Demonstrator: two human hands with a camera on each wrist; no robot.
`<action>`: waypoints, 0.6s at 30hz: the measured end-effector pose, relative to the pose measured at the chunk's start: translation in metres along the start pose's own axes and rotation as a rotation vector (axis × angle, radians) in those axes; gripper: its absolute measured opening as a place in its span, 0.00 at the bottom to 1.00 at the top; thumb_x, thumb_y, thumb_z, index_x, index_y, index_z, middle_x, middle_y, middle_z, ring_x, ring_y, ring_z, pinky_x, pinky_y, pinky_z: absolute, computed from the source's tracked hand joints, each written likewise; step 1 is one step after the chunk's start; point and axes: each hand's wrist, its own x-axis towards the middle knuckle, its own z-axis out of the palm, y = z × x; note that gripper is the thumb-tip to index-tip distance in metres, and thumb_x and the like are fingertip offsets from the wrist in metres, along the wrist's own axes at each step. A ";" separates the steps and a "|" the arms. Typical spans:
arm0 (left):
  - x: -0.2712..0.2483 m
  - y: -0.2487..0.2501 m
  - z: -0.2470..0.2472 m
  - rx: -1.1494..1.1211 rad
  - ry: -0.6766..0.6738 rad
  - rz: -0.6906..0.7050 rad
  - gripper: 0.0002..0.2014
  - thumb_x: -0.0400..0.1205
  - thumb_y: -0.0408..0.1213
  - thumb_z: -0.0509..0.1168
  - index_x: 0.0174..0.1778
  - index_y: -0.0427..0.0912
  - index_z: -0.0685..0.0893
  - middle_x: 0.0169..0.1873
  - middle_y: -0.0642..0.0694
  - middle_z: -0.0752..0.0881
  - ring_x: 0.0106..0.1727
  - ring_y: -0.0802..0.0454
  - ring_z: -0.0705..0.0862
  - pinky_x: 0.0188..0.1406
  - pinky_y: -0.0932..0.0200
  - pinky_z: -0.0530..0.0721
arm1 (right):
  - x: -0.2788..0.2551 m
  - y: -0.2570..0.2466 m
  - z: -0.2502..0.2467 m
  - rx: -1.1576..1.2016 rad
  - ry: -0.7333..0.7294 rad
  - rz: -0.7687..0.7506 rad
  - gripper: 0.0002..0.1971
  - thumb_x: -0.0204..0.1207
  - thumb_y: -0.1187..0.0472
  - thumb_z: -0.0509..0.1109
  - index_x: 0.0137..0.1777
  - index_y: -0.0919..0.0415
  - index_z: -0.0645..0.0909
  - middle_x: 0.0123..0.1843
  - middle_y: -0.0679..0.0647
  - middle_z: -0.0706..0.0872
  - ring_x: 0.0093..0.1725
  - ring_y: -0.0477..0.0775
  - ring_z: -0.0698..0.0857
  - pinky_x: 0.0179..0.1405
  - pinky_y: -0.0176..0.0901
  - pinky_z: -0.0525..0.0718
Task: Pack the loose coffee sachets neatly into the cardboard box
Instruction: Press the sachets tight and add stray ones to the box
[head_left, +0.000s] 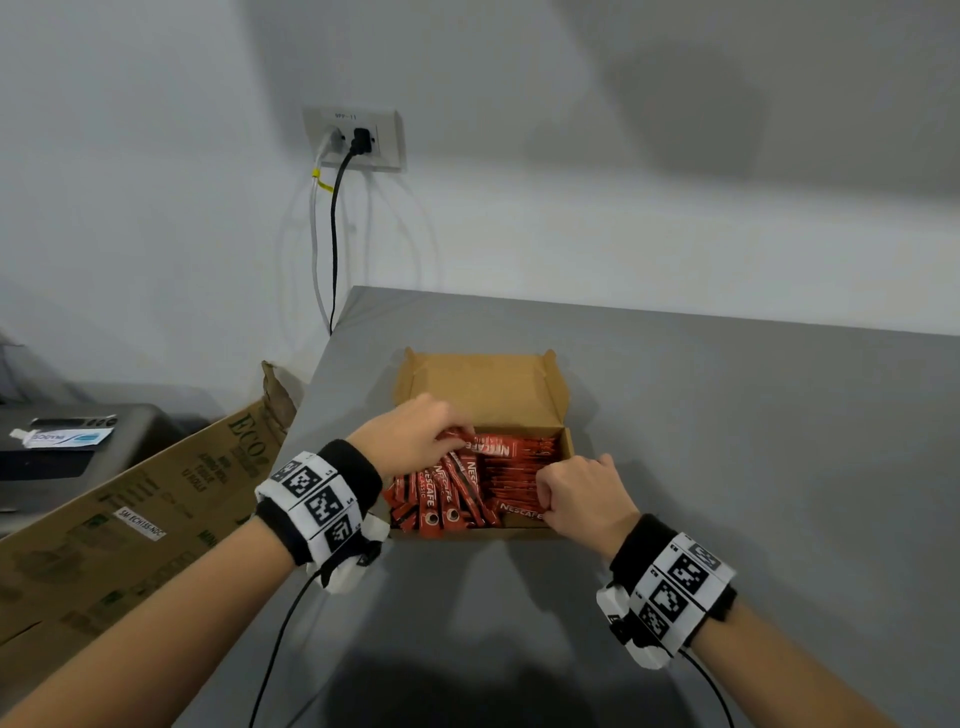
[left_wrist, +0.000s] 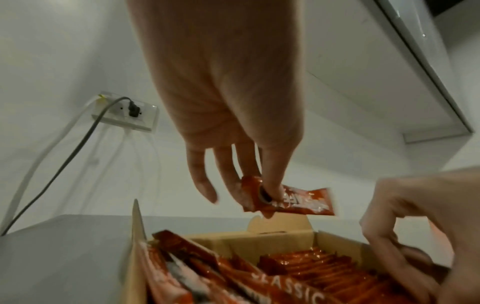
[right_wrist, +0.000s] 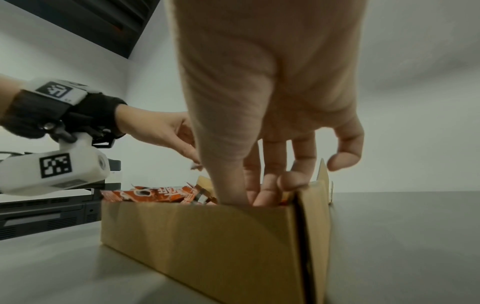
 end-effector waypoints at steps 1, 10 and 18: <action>-0.001 0.000 0.000 -0.071 0.014 -0.019 0.11 0.83 0.35 0.63 0.60 0.41 0.83 0.45 0.49 0.87 0.42 0.63 0.83 0.49 0.70 0.81 | 0.000 0.000 0.000 0.001 0.001 0.000 0.05 0.73 0.61 0.67 0.39 0.50 0.76 0.47 0.48 0.86 0.52 0.55 0.82 0.56 0.49 0.68; -0.010 0.006 0.020 -0.298 0.012 -0.094 0.13 0.84 0.31 0.60 0.64 0.39 0.81 0.48 0.48 0.86 0.37 0.64 0.85 0.40 0.68 0.86 | 0.000 0.006 -0.005 0.127 0.063 0.002 0.12 0.74 0.46 0.70 0.49 0.52 0.80 0.46 0.45 0.86 0.50 0.50 0.83 0.57 0.48 0.74; -0.008 0.036 0.037 -0.612 0.328 -0.060 0.08 0.81 0.28 0.63 0.54 0.41 0.76 0.43 0.47 0.85 0.38 0.60 0.88 0.42 0.64 0.88 | -0.003 0.003 -0.011 0.657 0.335 -0.071 0.14 0.79 0.48 0.65 0.56 0.56 0.82 0.46 0.46 0.87 0.44 0.42 0.84 0.48 0.37 0.82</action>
